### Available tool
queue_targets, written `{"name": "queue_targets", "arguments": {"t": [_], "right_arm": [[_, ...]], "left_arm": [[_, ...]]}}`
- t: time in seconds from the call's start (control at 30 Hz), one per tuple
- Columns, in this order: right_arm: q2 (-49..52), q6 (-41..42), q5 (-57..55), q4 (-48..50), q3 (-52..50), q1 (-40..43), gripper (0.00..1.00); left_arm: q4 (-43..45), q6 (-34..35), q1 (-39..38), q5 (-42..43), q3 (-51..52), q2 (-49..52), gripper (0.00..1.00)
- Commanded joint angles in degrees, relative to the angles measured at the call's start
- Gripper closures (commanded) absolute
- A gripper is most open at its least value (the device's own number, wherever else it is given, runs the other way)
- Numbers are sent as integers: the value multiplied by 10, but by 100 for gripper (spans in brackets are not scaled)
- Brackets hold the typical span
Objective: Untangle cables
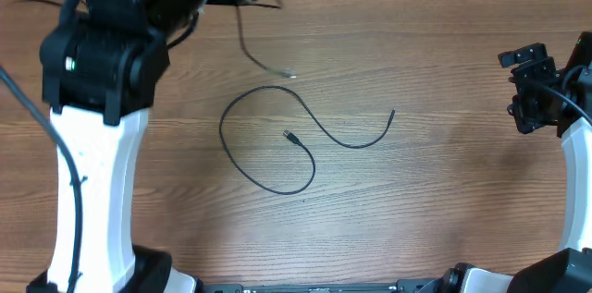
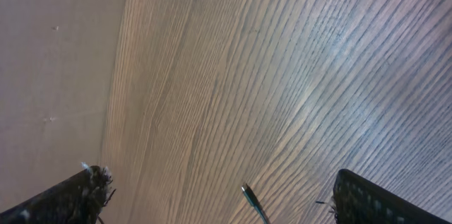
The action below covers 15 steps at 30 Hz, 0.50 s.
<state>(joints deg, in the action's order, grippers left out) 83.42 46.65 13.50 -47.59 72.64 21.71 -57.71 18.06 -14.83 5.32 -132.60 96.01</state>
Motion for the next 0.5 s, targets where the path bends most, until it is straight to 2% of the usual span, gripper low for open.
{"name": "queue_targets", "arguments": {"t": [0.0, 0.27, 0.47], "right_arm": [[-4, -3, -6, 3, 2, 1, 0], [-4, -3, -6, 3, 2, 1, 0], [-4, -3, -6, 3, 2, 1, 0]], "left_arm": [[-10, 67, 43, -17, -7, 32, 96], [-55, 187, 167, -17, -7, 83, 96], [-84, 205, 228, -12, -7, 114, 96]]}}
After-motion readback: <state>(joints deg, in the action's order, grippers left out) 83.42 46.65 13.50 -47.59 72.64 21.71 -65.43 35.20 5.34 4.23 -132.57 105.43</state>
